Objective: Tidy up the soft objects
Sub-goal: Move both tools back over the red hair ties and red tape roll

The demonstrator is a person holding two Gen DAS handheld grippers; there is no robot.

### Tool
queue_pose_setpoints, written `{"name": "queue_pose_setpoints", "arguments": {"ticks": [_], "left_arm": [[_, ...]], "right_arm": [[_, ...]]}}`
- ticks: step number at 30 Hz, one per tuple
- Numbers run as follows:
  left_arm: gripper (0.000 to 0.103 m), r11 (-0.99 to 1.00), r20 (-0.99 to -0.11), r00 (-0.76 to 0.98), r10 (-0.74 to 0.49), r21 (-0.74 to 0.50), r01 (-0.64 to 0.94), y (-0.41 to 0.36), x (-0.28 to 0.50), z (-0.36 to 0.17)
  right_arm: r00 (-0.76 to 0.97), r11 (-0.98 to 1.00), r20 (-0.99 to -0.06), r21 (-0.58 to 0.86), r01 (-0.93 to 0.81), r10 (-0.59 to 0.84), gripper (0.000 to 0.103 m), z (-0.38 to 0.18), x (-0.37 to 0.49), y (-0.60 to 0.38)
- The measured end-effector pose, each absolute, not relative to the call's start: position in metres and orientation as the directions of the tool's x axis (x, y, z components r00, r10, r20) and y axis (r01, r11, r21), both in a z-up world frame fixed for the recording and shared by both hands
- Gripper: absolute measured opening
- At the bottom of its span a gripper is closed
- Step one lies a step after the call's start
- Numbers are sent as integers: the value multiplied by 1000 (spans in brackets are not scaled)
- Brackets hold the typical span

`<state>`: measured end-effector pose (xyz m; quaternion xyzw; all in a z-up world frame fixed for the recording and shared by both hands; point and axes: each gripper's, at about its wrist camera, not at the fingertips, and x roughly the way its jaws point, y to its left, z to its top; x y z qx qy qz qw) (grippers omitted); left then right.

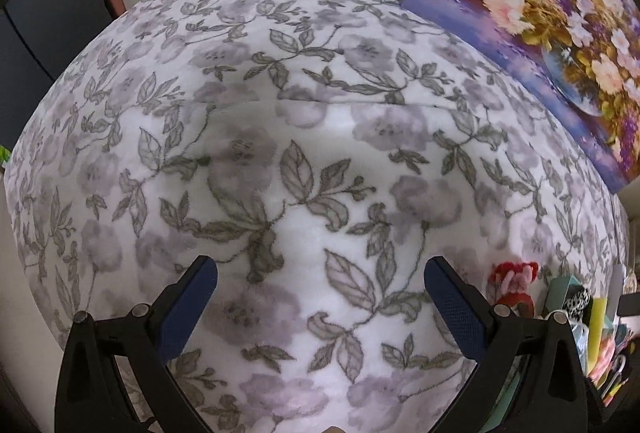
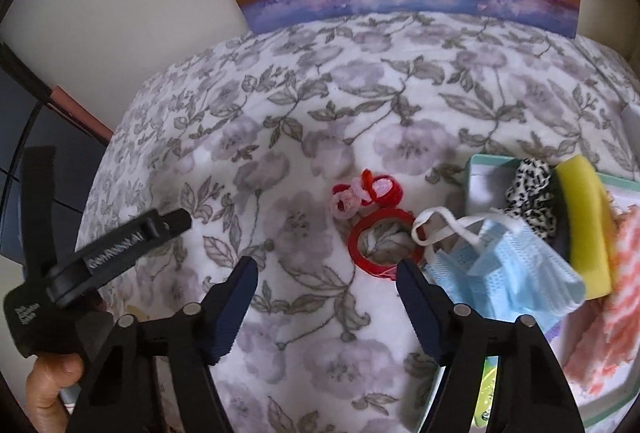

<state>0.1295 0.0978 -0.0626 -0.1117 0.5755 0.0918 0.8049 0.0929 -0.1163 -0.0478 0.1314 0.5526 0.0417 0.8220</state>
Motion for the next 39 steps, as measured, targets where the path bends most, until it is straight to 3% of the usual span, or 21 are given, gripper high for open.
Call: {"name": "queue_pose_setpoints", "arguments": {"ticks": [35,39], "left_arm": [[103,973,-970,205,-134,-168,-159,55,158,-105],[103,972,-971,199,-136,-169,-162,54,160,-106]], "right_arm": [[307,985,-951,39,169,-16,67,-98,118,-123],[306,985,-951,19,172,-35,61,-98,118,-124]]}}
